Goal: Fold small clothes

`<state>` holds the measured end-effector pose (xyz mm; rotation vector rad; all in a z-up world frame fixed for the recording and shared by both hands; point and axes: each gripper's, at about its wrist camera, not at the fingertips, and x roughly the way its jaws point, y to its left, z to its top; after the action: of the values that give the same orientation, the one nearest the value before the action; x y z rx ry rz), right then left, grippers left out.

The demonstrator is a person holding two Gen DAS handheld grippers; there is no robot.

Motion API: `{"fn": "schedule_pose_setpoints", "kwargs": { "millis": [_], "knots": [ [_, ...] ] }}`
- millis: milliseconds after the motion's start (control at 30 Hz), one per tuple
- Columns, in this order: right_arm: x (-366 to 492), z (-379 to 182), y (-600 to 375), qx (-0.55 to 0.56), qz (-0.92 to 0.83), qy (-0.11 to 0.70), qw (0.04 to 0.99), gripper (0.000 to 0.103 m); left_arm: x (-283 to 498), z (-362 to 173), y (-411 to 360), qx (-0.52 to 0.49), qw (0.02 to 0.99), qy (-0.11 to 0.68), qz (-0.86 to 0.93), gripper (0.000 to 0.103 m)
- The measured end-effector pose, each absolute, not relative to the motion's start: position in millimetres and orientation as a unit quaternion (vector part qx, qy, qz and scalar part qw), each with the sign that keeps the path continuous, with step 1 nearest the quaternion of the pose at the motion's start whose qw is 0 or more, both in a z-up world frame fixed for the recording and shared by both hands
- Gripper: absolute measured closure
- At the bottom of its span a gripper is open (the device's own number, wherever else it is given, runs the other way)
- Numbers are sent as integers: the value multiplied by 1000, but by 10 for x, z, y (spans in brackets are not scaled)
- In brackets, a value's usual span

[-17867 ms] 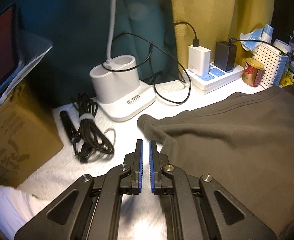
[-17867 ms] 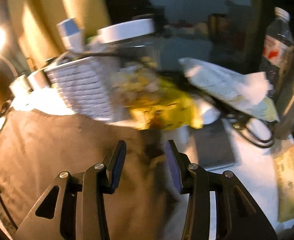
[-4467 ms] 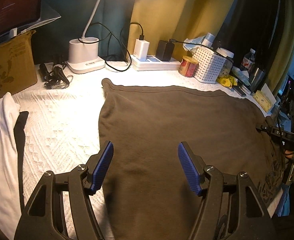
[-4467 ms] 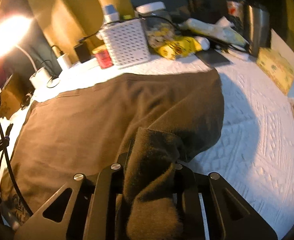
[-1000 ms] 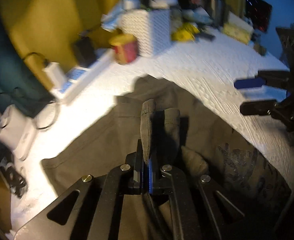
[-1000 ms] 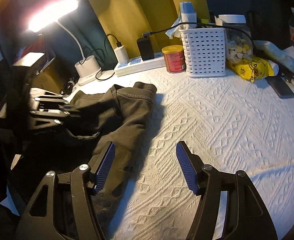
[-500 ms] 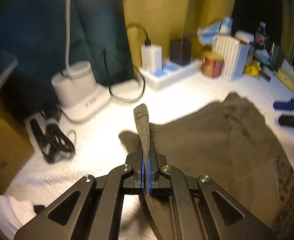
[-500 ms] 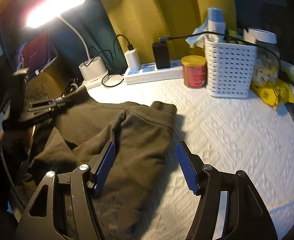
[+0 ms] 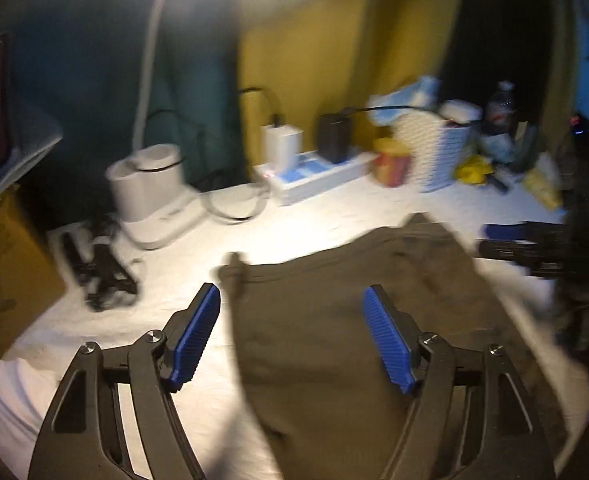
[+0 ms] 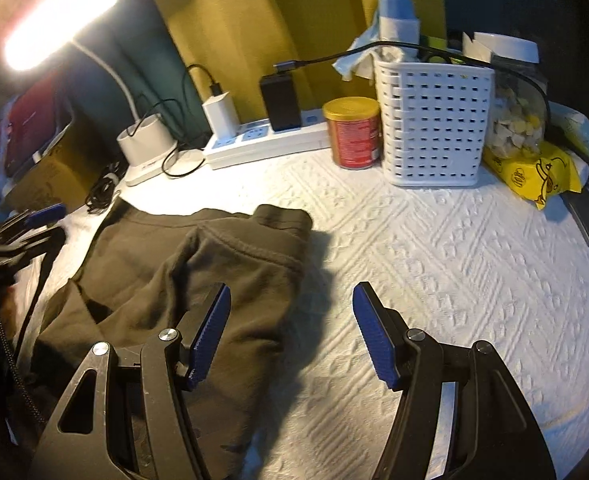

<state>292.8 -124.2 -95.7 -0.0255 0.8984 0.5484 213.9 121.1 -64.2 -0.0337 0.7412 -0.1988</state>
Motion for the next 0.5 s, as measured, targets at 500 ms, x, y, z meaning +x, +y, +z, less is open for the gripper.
{"fn": "schedule_pose_setpoints", "kwargs": {
  "millis": [500],
  "knots": [
    [2935, -959, -1356, -2, 241, 429, 871, 36, 1939, -942, 264, 134, 870, 421, -217, 29]
  ]
}}
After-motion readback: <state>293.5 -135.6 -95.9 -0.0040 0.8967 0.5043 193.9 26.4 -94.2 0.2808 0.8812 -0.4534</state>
